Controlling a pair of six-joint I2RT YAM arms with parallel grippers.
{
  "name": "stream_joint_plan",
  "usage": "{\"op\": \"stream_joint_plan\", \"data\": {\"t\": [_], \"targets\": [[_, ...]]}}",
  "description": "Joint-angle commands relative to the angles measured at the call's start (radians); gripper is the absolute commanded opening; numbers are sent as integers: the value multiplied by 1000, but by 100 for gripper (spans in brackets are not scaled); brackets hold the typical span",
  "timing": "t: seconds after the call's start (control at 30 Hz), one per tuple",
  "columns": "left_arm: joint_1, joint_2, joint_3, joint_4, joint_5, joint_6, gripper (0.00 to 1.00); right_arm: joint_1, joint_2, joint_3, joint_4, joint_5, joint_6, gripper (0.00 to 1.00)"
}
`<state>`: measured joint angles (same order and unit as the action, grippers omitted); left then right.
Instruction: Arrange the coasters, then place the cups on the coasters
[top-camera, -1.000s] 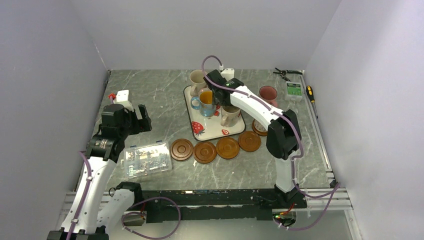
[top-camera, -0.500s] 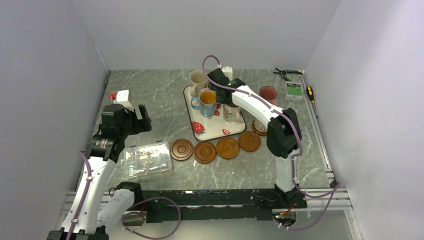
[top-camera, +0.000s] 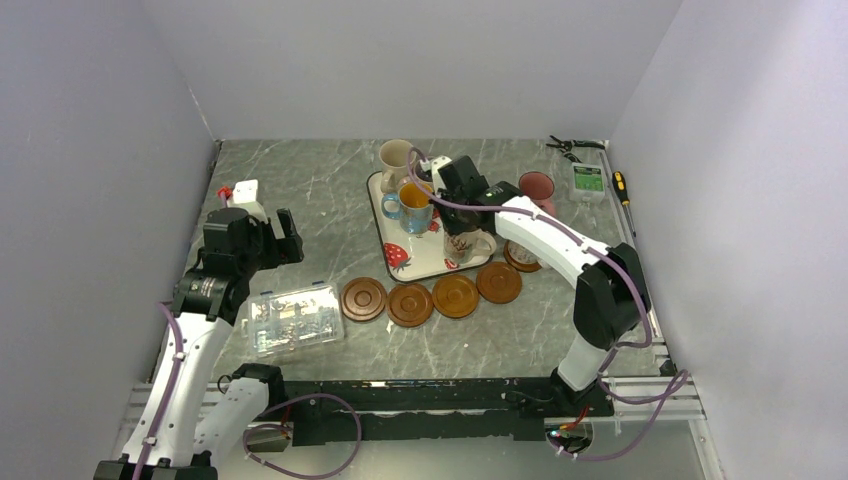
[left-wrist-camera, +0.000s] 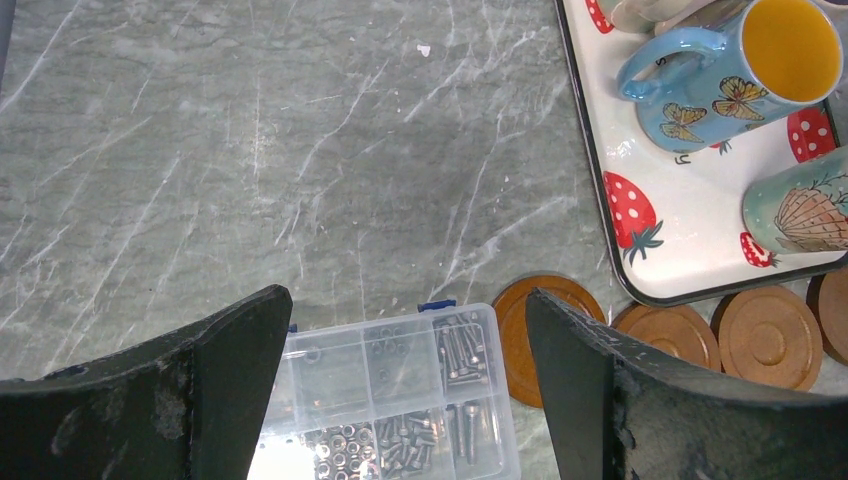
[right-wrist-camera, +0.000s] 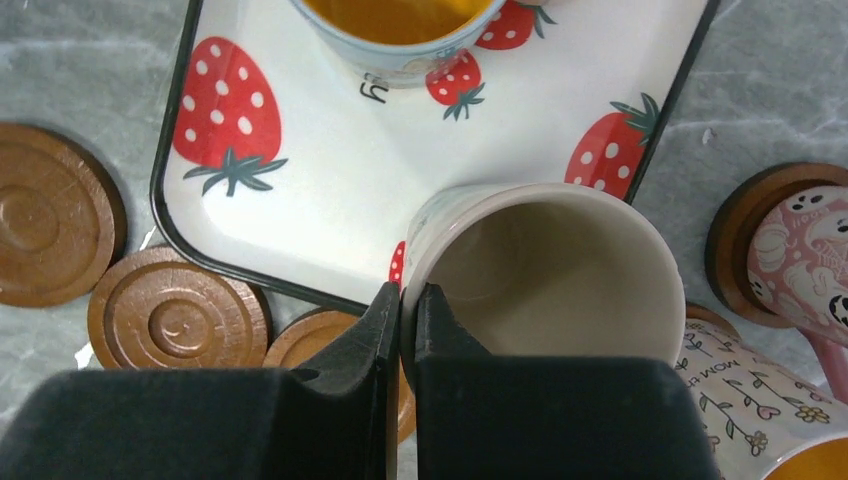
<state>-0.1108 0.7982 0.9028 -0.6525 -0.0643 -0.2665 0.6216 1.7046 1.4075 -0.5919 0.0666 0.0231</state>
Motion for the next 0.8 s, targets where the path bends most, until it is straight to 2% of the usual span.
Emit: {"op": "stream_joint_plan", "data": {"t": [0.0, 0.07, 0.13, 0.23, 0.33, 0.43, 0.5, 0.6, 0.73, 0.77], "targets": [[-3, 5, 22, 19, 15, 1, 94, 2, -30, -1, 26, -69, -47, 16], [-4, 4, 22, 20, 14, 0, 94, 4, -16, 16, 10, -21, -12, 35], [-3, 6, 22, 18, 13, 1, 94, 3, 1, 39, -15, 27, 50, 47], [-3, 8, 22, 19, 14, 1, 94, 18, 30, 78, -67, 108, 123, 54], [-3, 8, 22, 20, 17, 1, 94, 41, 59, 115, -121, 250, 208, 54], [-3, 11, 22, 20, 18, 0, 94, 72, 94, 152, -175, 345, 282, 51], [-3, 12, 22, 19, 17, 0, 94, 89, 114, 167, -194, 388, 311, 44], [-4, 13, 22, 20, 17, 0, 94, 103, 136, 179, -208, 399, 340, 28], [-3, 14, 22, 21, 21, 1, 94, 115, 140, 220, -220, 393, 367, 0], [-4, 15, 22, 22, 22, 1, 94, 116, 139, 239, -234, 399, 378, 0]]}}
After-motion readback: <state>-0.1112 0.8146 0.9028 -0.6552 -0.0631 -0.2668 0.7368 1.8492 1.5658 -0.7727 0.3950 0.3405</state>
